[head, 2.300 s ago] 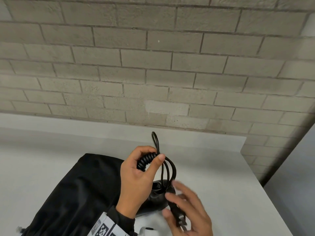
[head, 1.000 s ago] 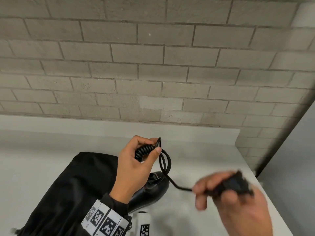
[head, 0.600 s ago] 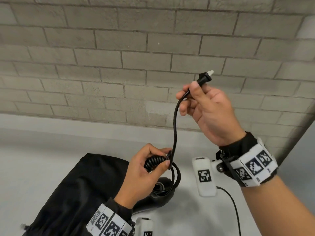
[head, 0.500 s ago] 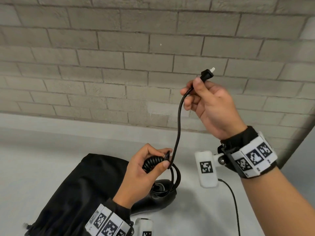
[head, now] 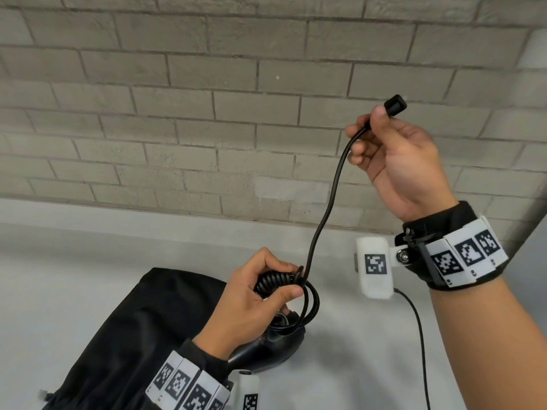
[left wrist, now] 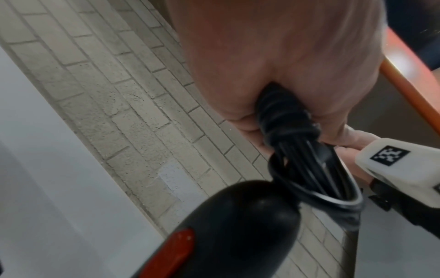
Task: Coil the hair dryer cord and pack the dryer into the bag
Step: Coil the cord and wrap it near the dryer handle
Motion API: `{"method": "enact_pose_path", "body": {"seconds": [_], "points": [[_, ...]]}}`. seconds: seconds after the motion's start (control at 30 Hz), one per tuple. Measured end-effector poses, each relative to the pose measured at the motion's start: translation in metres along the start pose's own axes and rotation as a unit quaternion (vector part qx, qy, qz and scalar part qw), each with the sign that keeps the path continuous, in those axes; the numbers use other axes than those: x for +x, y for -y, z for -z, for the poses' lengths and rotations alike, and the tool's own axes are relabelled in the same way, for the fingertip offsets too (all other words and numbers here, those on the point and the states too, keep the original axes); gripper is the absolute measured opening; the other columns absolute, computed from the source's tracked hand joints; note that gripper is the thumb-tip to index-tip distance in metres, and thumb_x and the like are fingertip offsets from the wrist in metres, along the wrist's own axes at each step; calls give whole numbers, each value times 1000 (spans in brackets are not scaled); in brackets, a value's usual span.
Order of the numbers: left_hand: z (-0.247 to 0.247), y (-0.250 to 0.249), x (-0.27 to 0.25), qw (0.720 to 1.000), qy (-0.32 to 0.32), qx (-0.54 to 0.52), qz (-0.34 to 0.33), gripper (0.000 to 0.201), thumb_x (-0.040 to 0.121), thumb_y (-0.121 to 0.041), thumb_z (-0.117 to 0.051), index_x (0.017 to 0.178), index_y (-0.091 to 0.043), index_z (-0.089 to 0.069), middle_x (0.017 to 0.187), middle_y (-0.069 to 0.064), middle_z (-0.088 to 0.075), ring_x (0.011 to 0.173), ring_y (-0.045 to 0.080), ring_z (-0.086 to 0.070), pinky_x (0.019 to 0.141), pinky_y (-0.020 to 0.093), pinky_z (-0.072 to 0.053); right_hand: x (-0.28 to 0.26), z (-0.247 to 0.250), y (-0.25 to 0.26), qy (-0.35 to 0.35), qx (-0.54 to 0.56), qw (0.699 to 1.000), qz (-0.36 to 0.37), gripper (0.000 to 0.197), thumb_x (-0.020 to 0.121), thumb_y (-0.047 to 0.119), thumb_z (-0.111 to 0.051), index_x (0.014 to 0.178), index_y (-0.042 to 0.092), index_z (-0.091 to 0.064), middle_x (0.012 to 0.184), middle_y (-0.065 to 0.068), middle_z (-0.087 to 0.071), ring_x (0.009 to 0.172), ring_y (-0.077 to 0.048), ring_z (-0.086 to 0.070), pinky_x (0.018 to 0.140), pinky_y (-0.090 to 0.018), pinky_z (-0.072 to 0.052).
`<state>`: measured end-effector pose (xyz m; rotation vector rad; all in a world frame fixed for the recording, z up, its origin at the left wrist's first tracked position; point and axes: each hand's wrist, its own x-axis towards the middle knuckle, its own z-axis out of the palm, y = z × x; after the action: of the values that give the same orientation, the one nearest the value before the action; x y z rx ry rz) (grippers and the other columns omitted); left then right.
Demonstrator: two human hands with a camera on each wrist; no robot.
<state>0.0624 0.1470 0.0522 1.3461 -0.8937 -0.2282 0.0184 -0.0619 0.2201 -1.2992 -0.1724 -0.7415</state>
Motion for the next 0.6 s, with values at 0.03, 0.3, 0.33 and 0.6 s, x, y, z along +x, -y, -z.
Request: {"method": "enact_pose_path", "body": {"seconds": [0.03, 0.3, 0.33, 0.6], "points": [[0, 0, 0, 1000, 3, 5, -1, 19, 77, -21, -76, 86, -30, -62, 103, 6, -74, 78, 23, -70, 61, 35, -59, 0, 1, -1, -5, 5, 1000, 0, 23, 101, 22, -46, 90, 7, -59, 79, -6, -68, 58, -11, -56, 58, -23, -49], [-3, -4, 0, 998, 41, 52, -18, 33, 84, -13, -76, 109, -35, -72, 100, -10, -67, 77, 18, -66, 62, 35, -61, -2, 6, -8, -28, 4, 1000, -8, 23, 101, 22, -46, 88, 7, -58, 80, -7, -67, 57, -11, -56, 58, -23, -49], [-3, -3, 0, 998, 39, 54, -21, 31, 84, -11, -77, 106, -32, -73, 98, -9, -67, 73, 22, -65, 61, 36, -61, -1, 7, -9, -32, 0, 999, -9, 23, 101, 22, -46, 88, 7, -58, 80, -7, -67, 57, -11, -56, 59, -23, -49], [-4, -2, -6, 988, 37, 138, -54, 37, 67, -22, -91, 97, -30, -73, 91, -11, -71, 59, 7, -55, 56, 20, -47, 8, 13, -11, -86, 129, 988, -18, 16, 98, 8, -49, 85, 7, -58, 77, -5, -62, 71, -15, -62, 84, -34, -56]]}}
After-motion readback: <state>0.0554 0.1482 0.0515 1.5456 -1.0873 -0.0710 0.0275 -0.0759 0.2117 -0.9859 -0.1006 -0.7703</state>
